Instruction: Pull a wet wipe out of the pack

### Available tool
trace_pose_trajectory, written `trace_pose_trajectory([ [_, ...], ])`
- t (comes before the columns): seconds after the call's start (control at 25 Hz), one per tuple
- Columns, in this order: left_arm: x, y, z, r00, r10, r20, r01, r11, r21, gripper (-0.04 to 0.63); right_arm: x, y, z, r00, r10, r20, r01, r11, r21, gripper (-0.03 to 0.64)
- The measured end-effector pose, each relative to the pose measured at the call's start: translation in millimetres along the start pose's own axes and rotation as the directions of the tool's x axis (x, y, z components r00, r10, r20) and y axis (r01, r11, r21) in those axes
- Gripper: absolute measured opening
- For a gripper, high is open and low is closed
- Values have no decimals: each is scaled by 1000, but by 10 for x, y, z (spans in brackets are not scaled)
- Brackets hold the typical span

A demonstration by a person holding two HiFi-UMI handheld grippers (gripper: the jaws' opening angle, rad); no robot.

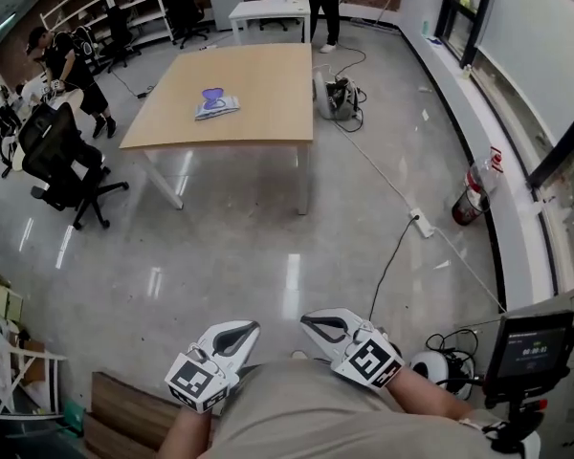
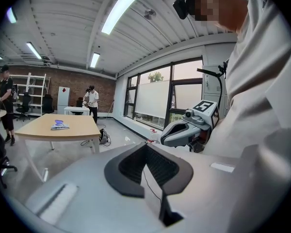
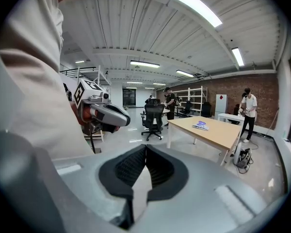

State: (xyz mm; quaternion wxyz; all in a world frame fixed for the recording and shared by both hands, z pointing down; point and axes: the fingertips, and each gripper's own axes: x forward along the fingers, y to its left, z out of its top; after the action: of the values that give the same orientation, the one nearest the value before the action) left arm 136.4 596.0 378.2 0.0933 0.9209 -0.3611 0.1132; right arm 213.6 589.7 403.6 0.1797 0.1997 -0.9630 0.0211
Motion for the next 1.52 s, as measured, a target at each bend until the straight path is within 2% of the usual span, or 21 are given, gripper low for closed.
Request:
trace_pose_trajectory([
  [0.32, 56, 212, 14, 999, 41, -4, -41, 999, -5, 6, 173, -150, 9, 1000, 24, 8, -24, 1000, 12, 3],
  [0.52, 12, 445, 23, 996, 93, 7, -93, 996, -5, 6, 395, -191, 25, 998, 62, -3, -62, 998, 20, 3],
  [0.68, -81, 684, -70, 996, 89, -18, -90, 996, -21, 5, 711, -213, 89, 997, 77, -16, -76, 997, 26, 3],
  [1.08, -481, 1789, -101, 997, 71, 5, -71, 997, -1, 5, 1843, -266, 639, 997, 50, -60, -49, 998, 27, 3],
  [1.32, -648, 2488, 39, 1000, 20, 8, -21, 999, 40, 6, 2484, -413, 1061, 998, 19, -57, -18, 1000, 26, 3],
  [1.52, -693, 3028, -21, 1000, 2, -11, -1, 999, 46, 5, 2942, -509, 1139, 998, -6, -69, 9, 998, 56, 3],
])
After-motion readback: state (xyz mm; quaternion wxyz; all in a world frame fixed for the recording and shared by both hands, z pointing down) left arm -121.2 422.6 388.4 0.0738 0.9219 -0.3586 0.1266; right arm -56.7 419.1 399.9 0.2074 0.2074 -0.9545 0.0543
